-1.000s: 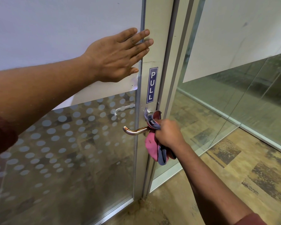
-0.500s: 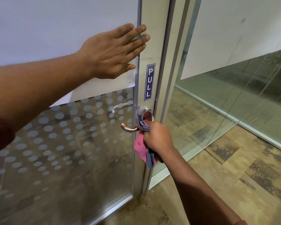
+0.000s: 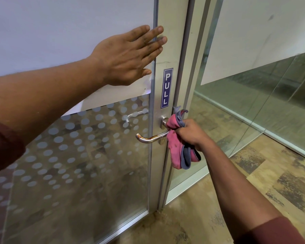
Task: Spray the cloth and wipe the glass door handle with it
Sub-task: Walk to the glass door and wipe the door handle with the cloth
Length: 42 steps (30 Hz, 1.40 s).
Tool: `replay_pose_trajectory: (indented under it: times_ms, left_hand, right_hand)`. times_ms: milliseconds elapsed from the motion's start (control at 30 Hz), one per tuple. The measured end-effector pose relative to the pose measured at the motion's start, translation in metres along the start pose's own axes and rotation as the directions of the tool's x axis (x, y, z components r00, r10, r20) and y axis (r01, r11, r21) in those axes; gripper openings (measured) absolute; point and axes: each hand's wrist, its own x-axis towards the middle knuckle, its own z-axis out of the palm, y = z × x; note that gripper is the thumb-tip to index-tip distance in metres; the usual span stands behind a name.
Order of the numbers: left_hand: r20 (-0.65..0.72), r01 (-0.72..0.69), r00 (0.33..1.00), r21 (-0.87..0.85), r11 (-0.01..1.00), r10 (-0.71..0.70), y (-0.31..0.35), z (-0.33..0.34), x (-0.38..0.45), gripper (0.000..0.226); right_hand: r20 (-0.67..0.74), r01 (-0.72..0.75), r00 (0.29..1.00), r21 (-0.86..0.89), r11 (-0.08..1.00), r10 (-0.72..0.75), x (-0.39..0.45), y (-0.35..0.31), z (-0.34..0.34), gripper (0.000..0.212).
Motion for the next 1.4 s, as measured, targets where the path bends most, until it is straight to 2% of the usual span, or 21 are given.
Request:
replay_pose_trajectory:
  times_ms: [133,300,433,500,800,900,1033,1100,1167,1300,1400]
  left_hand:
    - [-0.016,0.002,1.0,0.006,1.0,-0.002,0.0,0.001,0.0,0.073]
    - [-0.038,-0.005,0.999,0.027,1.0,0.006,0.0,0.003,0.0,0.073]
    - [-0.037,0.005,0.999,0.017,1.0,-0.004,0.0,0.003,0.0,0.074]
    - [-0.04,0.007,0.999,0.002,1.0,-0.007,0.0,0.004,0.0,0.073]
    - [-0.072,0.007,0.997,0.001,1.0,-0.006,0.0,0.006,-0.001,0.071]
    - [-0.082,0.004,0.997,0.015,1.0,-0.003,0.0,0.007,-0.001,0.071]
    - [-0.081,0.011,0.997,0.027,1.0,-0.009,0.002,0.008,-0.001,0.07]
    - [-0.081,0.015,0.997,0.04,0.999,-0.011,0.001,0.008,-0.001,0.069]
    - [-0.08,0.022,0.997,0.044,0.999,-0.019,0.0,0.008,-0.001,0.068]
    - [-0.067,0.028,0.997,0.031,0.999,-0.026,-0.001,0.008,0.0,0.071]
    - [-0.079,0.035,0.996,0.018,0.999,-0.033,0.0,0.009,0.0,0.07]
  right_hand:
    - [-0.008,-0.003,1.0,0.005,1.0,0.003,-0.002,0.002,0.004,0.033]
    - [-0.013,0.012,1.0,0.057,0.998,-0.011,-0.01,0.008,0.027,0.015]
    - [-0.013,0.022,1.0,0.088,0.996,-0.021,-0.015,0.003,0.041,0.024]
    - [-0.021,0.037,0.999,0.08,0.996,-0.035,-0.018,-0.002,0.045,0.029]
    - [-0.046,0.03,0.998,-0.01,0.999,-0.031,-0.024,-0.014,0.06,0.027]
    - [-0.048,0.03,0.998,-0.043,0.999,-0.032,-0.029,-0.018,0.07,0.013]
    - [-0.069,0.047,0.996,-0.019,0.999,-0.048,-0.034,-0.023,0.083,0.017]
    - [-0.053,0.039,0.998,-0.011,0.999,-0.04,-0.036,-0.027,0.086,0.014]
    - [-0.006,0.026,1.0,0.016,1.0,-0.026,-0.034,-0.03,0.085,0.021]
    - [0.091,0.058,0.993,0.147,0.987,-0.072,-0.034,-0.044,0.057,0.024]
    - [0.182,0.143,0.971,0.065,0.988,-0.153,-0.038,-0.067,0.017,0.032]
